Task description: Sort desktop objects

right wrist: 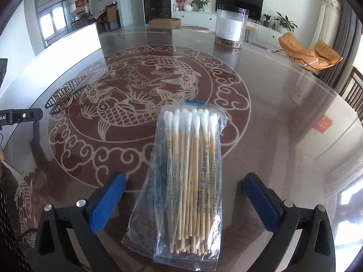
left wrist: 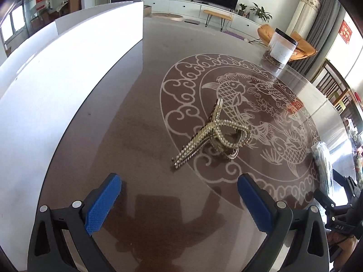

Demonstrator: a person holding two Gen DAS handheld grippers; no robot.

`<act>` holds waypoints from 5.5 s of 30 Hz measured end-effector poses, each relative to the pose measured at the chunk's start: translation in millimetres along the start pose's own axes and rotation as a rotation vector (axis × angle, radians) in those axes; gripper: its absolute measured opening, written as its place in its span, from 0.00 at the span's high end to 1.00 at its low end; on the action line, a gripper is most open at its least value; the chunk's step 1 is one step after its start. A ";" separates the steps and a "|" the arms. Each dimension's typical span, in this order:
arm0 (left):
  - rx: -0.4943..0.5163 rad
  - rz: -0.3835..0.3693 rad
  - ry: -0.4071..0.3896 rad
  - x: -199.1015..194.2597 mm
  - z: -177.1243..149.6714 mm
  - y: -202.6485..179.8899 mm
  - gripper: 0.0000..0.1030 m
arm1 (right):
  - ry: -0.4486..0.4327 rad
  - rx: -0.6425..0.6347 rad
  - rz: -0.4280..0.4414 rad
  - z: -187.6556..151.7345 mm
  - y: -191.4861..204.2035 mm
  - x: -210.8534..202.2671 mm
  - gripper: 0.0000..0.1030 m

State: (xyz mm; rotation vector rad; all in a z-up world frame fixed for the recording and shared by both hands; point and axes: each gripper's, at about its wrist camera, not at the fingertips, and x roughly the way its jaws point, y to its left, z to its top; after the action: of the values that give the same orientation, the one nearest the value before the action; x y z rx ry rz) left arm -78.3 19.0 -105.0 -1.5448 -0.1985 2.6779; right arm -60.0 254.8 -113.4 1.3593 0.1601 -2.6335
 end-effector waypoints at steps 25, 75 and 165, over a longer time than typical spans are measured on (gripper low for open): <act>0.308 -0.046 -0.079 40.3 35.8 -44.5 0.00 | 0.000 -0.001 0.000 -0.8 0.0 1.5 0.00; 0.309 -0.042 -0.078 39.7 36.8 -41.3 0.00 | -0.001 -0.002 0.001 -1.3 0.6 0.0 0.00; 0.328 -0.044 -0.016 35.7 39.0 -34.5 0.00 | 0.000 -0.003 0.005 -1.5 0.2 0.6 0.00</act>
State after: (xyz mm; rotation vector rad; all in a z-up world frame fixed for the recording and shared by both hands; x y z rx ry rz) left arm -130.9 53.3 -111.8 -1.4017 0.1954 2.5296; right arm -59.2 254.8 -114.8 1.3566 0.1597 -2.6283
